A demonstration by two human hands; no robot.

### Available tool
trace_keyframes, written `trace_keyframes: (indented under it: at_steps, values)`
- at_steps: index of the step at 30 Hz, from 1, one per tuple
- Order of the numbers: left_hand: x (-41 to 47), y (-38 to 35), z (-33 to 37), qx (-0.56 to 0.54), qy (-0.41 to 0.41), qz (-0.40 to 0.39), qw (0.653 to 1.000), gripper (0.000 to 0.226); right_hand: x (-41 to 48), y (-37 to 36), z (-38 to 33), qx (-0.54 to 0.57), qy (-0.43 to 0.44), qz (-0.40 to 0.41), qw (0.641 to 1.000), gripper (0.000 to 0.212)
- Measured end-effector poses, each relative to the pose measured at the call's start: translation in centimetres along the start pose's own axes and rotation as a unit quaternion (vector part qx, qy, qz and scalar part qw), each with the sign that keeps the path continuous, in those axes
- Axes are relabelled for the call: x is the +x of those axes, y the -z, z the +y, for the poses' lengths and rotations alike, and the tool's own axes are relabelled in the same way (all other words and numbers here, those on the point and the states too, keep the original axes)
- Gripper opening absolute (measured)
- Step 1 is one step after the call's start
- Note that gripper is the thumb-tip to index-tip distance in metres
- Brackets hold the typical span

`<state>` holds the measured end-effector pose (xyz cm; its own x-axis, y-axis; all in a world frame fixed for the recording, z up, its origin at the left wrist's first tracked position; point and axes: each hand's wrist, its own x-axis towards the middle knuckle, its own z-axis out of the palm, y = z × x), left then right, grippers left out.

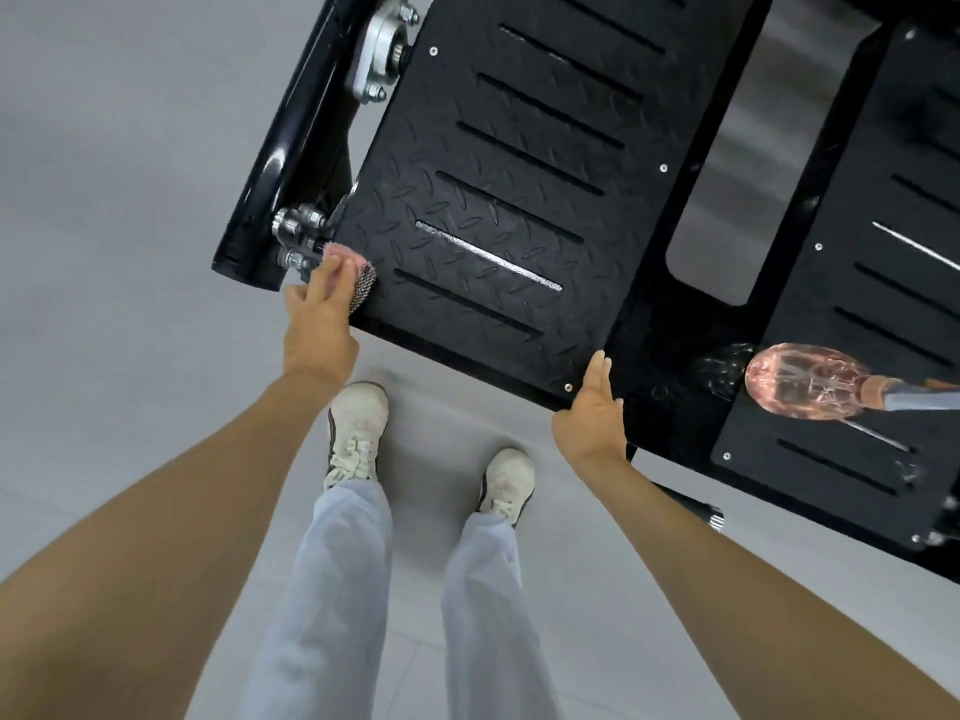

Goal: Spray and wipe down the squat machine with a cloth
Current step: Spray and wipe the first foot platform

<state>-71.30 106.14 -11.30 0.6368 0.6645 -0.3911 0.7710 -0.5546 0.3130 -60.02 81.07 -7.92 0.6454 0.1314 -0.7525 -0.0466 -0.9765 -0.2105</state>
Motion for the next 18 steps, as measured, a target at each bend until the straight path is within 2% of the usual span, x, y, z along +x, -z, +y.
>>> trace_keyframes:
  at_steps: [3,6,9,14,18]
  values:
    - [-1.3,-1.6,1.8,-0.023,0.035,0.012,0.999,0.079,-0.3,-0.1,0.4,0.009,0.014,0.001,1.0,0.087]
    - [-2.5,-2.8,2.6,-0.026,0.001,-0.019,0.999,0.077,-0.4,-0.4,0.9,0.01,0.026,0.003,1.0,0.086]
    - [-1.6,-2.0,1.0,-0.035,-0.023,0.005,0.999,0.073,-0.3,-0.3,1.1,-0.003,0.043,0.005,0.999,0.084]
    - [0.1,-1.4,0.1,-0.071,0.07,0.081,0.992,0.065,-0.2,-0.1,2.0,-0.053,0.072,0.008,0.996,0.081]
    - [-1.4,-3.0,3.1,-0.109,0.137,0.098,0.98,0.069,0.1,0.4,2.9,0.021,0.088,0.004,0.996,0.082]
